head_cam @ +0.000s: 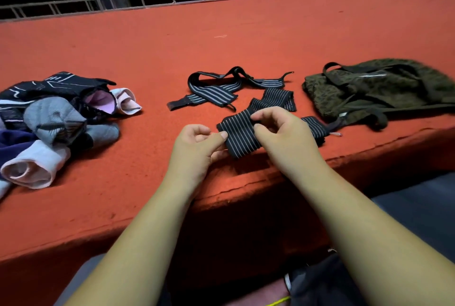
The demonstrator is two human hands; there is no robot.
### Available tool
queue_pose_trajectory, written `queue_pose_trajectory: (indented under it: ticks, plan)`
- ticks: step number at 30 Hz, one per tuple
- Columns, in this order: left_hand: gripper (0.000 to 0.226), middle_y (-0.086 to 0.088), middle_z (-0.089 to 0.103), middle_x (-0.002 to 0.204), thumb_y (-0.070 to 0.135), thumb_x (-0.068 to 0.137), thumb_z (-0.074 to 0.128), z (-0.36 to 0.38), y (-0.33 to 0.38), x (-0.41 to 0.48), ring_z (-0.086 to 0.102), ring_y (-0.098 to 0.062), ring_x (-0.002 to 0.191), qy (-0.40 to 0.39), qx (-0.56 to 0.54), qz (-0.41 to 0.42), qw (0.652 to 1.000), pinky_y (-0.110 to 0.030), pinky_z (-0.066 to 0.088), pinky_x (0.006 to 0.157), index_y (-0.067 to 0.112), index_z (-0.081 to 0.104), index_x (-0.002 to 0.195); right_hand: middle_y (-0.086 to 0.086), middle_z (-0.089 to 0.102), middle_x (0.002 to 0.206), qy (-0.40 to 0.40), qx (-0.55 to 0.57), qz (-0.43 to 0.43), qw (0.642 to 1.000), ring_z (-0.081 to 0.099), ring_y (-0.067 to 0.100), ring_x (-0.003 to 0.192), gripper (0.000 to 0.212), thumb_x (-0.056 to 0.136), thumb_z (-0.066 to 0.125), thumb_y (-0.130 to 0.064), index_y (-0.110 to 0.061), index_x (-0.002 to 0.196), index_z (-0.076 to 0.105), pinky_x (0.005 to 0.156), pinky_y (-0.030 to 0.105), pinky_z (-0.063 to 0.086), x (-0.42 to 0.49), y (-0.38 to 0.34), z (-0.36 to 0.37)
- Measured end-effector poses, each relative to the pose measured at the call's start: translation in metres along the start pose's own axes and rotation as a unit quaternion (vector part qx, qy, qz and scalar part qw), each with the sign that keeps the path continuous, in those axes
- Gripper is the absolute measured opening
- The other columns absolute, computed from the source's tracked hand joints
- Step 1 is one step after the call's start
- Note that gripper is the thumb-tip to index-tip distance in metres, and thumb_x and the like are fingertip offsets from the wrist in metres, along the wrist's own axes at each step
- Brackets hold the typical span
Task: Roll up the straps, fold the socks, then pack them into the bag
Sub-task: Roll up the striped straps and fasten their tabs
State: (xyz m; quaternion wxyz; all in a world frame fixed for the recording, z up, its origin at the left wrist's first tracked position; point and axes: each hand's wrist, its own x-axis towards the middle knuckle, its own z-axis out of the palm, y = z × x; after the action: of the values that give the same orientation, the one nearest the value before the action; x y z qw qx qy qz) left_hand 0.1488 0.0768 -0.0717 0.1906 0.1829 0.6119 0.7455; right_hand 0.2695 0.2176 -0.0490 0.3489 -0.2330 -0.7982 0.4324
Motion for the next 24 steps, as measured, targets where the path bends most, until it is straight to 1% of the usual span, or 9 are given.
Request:
queue_pose_trajectory:
  ticks: [4,8,11,14,16,19,20,22,24]
  plan:
    - [0.014,-0.02,0.066,0.09,0.004,0.093,0.078,0.024,-0.001,0.002,0.073,-0.031,0.087,-0.004,-0.002,0.018,1.0,-0.044,0.065,0.082,0.007,0.065,0.09,-0.016,0.074,0.087,0.019,-0.008,0.002,1.0,0.066,0.002,0.078,0.019,0.092,0.069,-0.02,-0.03,0.106,0.076,0.078,0.018,0.049,0.004,0.007,-0.021]
    - [0.008,-0.021,0.074,0.099,0.003,0.093,0.077,0.051,0.002,0.002,0.077,-0.033,0.094,-0.024,-0.015,0.02,0.999,-0.045,0.064,0.09,0.003,0.072,0.1,-0.019,0.072,0.086,0.051,-0.02,-0.005,0.998,0.062,-0.005,0.075,0.021,0.094,0.067,-0.02,-0.029,0.11,0.077,0.078,0.02,0.047,0.011,0.012,-0.043]
    - [0.016,-0.021,0.076,0.103,0.008,0.092,0.08,0.071,0.006,0.004,0.077,-0.034,0.104,-0.043,0.025,0.02,0.999,-0.044,0.063,0.093,0.01,0.076,0.107,-0.016,0.076,0.097,0.081,-0.022,0.012,0.996,0.066,-0.001,0.086,0.023,0.095,0.066,-0.022,-0.03,0.113,0.077,0.089,0.028,0.054,0.02,0.021,-0.059]
    - [0.019,-0.016,0.078,0.103,0.013,0.091,0.081,0.089,0.005,0.009,0.077,-0.023,0.102,-0.066,0.081,0.045,0.993,-0.039,0.062,0.089,0.017,0.078,0.11,-0.016,0.077,0.101,0.108,-0.009,0.04,0.993,0.07,0.003,0.099,0.022,0.095,0.065,-0.021,-0.03,0.111,0.078,0.099,0.036,0.056,0.028,0.03,-0.073]
    - [0.02,0.001,0.078,0.094,0.013,0.09,0.083,0.101,0.001,0.011,0.073,-0.007,0.093,-0.077,0.117,0.071,0.988,-0.029,0.061,0.08,0.019,0.078,0.109,-0.015,0.077,0.1,0.12,-0.008,0.058,0.991,0.071,0.004,0.1,0.022,0.095,0.065,-0.02,-0.029,0.11,0.078,0.1,0.037,0.056,0.032,0.037,-0.081]
    - [0.022,0.006,0.078,0.094,0.008,0.087,0.084,0.118,-0.008,0.014,0.07,0.001,0.086,-0.076,0.141,0.086,0.983,-0.016,0.053,0.075,0.018,0.076,0.106,-0.013,0.078,0.1,0.122,-0.02,0.078,0.989,0.071,0.005,0.1,0.023,0.093,0.063,-0.02,-0.028,0.109,0.078,0.1,0.037,0.056,0.037,0.047,-0.088]
    - [0.024,0.004,0.078,0.096,0.01,0.085,0.086,0.123,-0.013,0.016,0.071,-0.001,0.088,-0.072,0.148,0.084,0.983,-0.018,0.055,0.078,0.019,0.075,0.105,-0.013,0.078,0.101,0.117,-0.024,0.086,0.989,0.071,0.006,0.1,0.023,0.093,0.062,-0.019,-0.028,0.108,0.078,0.099,0.037,0.056,0.038,0.05,-0.09]
    - [0.028,0.002,0.08,0.098,0.018,0.078,0.089,0.129,-0.025,0.018,0.074,-0.01,0.096,-0.062,0.163,0.079,0.982,-0.033,0.061,0.089,0.021,0.075,0.103,-0.01,0.078,0.104,0.1,-0.046,0.103,0.989,0.071,0.01,0.102,0.024,0.093,0.061,-0.018,-0.028,0.108,0.077,0.099,0.035,0.055,0.039,0.057,-0.091]
    - [0.028,0.003,0.079,0.098,0.019,0.078,0.088,0.132,-0.034,0.019,0.075,-0.012,0.099,-0.053,0.19,0.078,0.977,-0.043,0.06,0.098,0.022,0.074,0.102,-0.007,0.077,0.11,0.076,-0.083,0.114,0.987,0.069,0.013,0.106,0.025,0.094,0.061,-0.019,-0.029,0.111,0.076,0.099,0.033,0.053,0.04,0.063,-0.091]
